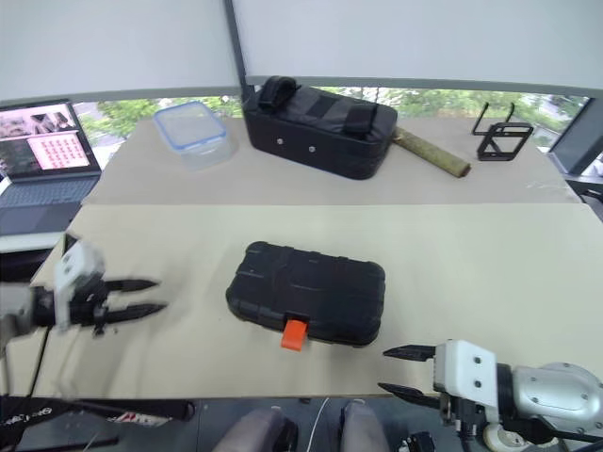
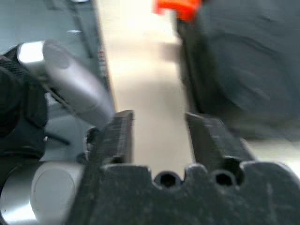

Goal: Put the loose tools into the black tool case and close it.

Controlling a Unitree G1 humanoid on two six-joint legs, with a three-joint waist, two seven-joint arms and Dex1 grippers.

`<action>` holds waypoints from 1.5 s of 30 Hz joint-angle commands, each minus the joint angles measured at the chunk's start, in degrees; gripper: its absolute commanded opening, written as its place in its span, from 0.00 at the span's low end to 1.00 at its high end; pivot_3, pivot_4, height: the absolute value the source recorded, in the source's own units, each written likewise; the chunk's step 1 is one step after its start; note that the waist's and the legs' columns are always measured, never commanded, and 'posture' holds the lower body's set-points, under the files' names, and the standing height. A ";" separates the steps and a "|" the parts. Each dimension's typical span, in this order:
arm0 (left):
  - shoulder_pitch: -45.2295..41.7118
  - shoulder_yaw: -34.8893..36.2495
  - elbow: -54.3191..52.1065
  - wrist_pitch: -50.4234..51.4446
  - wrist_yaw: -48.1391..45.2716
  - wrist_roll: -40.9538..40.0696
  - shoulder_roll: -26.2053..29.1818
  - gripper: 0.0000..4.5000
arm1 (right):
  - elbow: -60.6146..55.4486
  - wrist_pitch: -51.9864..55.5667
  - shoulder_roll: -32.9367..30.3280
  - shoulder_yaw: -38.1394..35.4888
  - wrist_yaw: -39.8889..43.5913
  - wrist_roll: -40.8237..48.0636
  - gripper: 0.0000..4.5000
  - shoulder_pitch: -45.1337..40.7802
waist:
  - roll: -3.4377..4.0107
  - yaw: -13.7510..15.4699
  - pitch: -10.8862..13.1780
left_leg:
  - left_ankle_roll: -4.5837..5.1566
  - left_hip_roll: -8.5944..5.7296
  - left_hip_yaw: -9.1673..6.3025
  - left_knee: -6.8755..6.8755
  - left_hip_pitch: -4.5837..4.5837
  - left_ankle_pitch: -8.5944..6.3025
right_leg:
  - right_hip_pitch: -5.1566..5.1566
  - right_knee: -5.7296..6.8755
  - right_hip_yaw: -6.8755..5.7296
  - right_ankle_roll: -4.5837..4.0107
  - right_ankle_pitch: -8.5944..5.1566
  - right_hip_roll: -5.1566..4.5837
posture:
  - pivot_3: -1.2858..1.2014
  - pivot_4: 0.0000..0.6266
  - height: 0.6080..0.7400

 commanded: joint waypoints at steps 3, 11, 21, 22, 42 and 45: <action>-15.38 -10.27 14.09 -9.89 -1.52 7.61 -6.80 0.18 | 1.14 0.73 -0.05 7.13 -0.50 -4.89 0.00 -5.93 | -0.10 -0.50 -0.05 | -0.33 -0.12 0.04 0.04 -0.19 0.19 | -0.07 0.11 0.07 -0.42 0.32 -0.10 | 0.52 0.24 0.80; -30.59 -20.33 33.57 -21.93 -0.76 17.49 -18.45 0.01 | 7.23 3.09 4.32 15.53 -5.05 -11.60 0.00 -17.24 | -0.16 -1.40 -0.03 | 0.15 -0.11 0.05 0.28 -1.29 0.45 | -1.16 0.15 0.00 -0.42 0.32 -0.22 | 0.52 0.24 0.80; -27.13 -22.13 23.79 -18.14 -20.35 12.55 -13.77 0.01 | 21.73 6.01 8.40 8.95 -13.77 -13.33 0.00 -28.45 | -0.23 -2.28 0.05 | 0.22 -0.09 0.04 0.72 -1.58 0.41 | -1.34 0.31 -0.01 -0.46 0.36 -0.06 | 0.52 0.24 0.80; -26.78 -21.59 22.39 -17.13 -20.69 12.06 -13.14 0.01 | 22.13 6.20 8.25 8.50 -13.45 -12.91 0.00 -28.50 | -0.23 -2.22 0.06 | 0.22 -0.09 0.04 0.72 -1.58 0.41 | -1.35 0.31 -0.01 -0.46 0.35 -0.06 | 0.52 0.24 0.80; -33.02 -39.55 18.64 -7.74 -13.34 18.71 -26.20 0.01 | 4.04 26.03 6.79 -3.07 -11.30 14.51 0.00 -21.88 | -0.08 -1.93 0.00 | 0.26 -0.06 -0.15 0.88 -1.60 0.38 | -1.12 0.24 0.14 -0.42 0.38 -0.29 | 0.52 0.24 0.80; -31.45 -40.85 18.88 -13.33 -14.61 20.92 -24.77 0.01 | 3.42 26.95 8.61 0.18 -14.86 12.60 0.00 -24.67 | -0.01 -1.88 -0.33 | 0.26 -0.06 -0.14 0.88 -1.50 0.37 | -0.98 0.18 0.20 -0.42 0.38 -0.35 | 0.52 0.24 0.80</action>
